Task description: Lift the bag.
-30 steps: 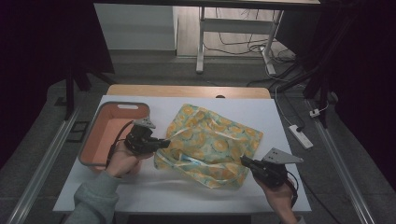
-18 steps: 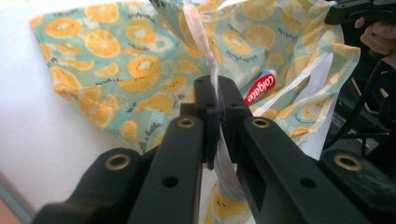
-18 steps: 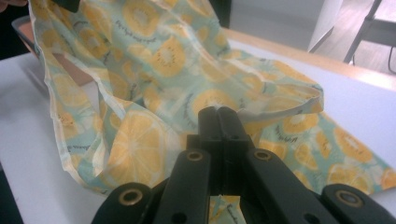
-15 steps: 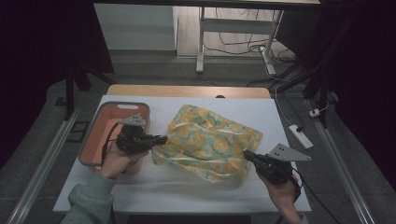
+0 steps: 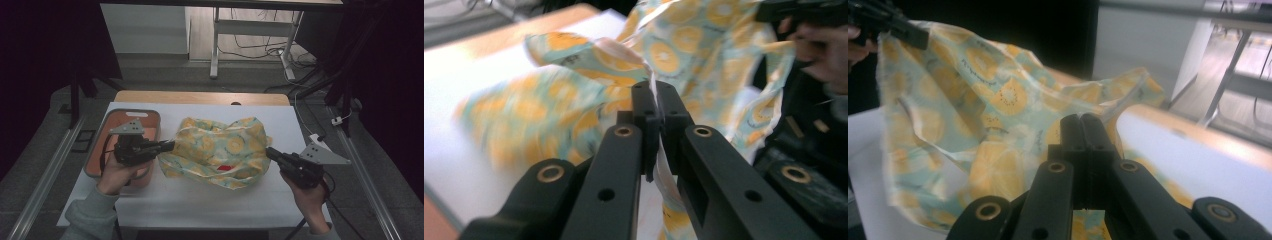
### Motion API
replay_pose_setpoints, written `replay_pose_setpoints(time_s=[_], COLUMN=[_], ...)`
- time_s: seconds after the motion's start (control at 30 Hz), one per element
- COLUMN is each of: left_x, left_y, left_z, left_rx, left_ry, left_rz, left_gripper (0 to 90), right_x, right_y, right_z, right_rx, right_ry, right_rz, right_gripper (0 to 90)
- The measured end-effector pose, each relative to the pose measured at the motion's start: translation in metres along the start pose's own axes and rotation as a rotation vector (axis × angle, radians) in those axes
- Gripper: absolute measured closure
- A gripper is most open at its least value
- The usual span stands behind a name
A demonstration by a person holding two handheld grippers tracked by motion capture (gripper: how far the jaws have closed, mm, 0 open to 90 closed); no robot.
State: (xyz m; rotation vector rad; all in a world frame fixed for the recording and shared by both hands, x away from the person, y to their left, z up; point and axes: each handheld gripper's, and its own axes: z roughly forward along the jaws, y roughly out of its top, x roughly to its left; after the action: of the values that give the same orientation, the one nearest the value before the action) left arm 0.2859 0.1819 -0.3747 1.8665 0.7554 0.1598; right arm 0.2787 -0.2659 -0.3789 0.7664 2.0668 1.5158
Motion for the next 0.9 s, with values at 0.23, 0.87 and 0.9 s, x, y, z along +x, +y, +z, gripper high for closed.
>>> replay_pose_setpoints(time_s=[0.23, 0.87, 0.9], left_x=[-0.012, -0.018, -0.014], left_y=[0.019, 0.068, 0.068], left_z=[-0.029, -0.056, -0.051], left_rx=[-0.120, -0.283, -0.274], left_ry=[0.041, 0.103, 0.101], left_rz=[0.042, 0.114, 0.100], left_gripper=[88.9, 88.8, 88.8], right_x=[0.001, -0.013, -0.017], right_y=[0.049, 0.118, 0.116], right_z=[-0.008, -0.021, -0.017], right_rx=[-0.110, -0.285, -0.274], right_ry=[-0.021, -0.140, -0.139], right_rz=[-0.073, -0.126, -0.106], right_gripper=[90.0, 90.0, 90.0])
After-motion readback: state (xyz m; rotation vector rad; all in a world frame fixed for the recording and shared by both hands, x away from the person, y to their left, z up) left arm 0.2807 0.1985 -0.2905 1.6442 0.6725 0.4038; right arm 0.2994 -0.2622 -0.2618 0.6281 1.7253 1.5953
